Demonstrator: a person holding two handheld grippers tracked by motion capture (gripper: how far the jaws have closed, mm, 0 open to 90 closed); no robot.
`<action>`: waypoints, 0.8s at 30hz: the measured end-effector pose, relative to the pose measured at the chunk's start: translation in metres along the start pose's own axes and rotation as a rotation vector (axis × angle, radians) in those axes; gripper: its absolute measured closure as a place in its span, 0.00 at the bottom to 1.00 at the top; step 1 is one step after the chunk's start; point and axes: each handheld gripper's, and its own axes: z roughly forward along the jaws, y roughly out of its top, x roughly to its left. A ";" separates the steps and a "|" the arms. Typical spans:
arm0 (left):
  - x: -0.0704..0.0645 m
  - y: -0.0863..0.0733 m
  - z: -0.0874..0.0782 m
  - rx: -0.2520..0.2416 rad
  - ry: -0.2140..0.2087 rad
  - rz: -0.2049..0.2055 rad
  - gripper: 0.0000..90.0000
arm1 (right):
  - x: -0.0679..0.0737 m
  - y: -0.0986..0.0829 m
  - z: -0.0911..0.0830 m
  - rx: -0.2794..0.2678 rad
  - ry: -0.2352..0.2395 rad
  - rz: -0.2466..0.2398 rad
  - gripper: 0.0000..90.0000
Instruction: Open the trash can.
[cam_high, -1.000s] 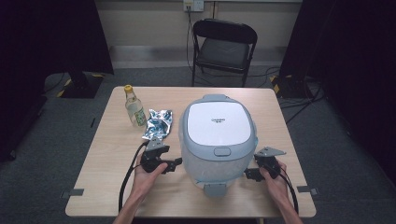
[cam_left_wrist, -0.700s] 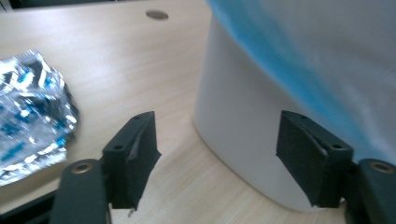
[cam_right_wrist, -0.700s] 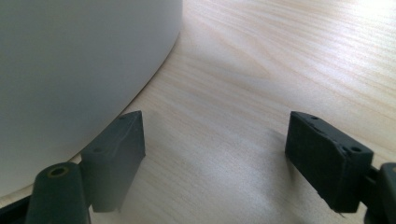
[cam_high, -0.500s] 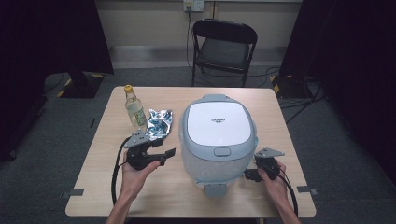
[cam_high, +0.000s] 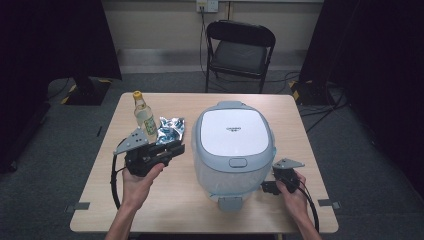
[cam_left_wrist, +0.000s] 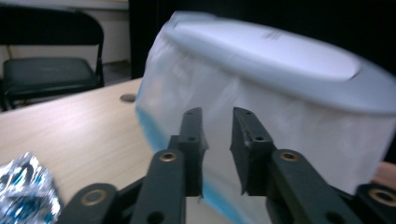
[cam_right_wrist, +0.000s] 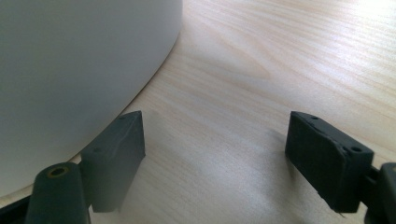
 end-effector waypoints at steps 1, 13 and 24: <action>-0.003 0.004 -0.001 -0.006 -0.013 0.004 0.90 | 0.000 0.000 0.000 0.000 0.000 0.000 0.21; -0.043 0.036 0.009 -0.034 -0.149 0.076 1.00 | 0.000 0.000 0.000 0.000 0.000 0.000 0.21; -0.071 0.040 0.043 0.013 -0.273 0.102 1.00 | 0.000 0.000 0.000 0.000 0.000 0.000 0.21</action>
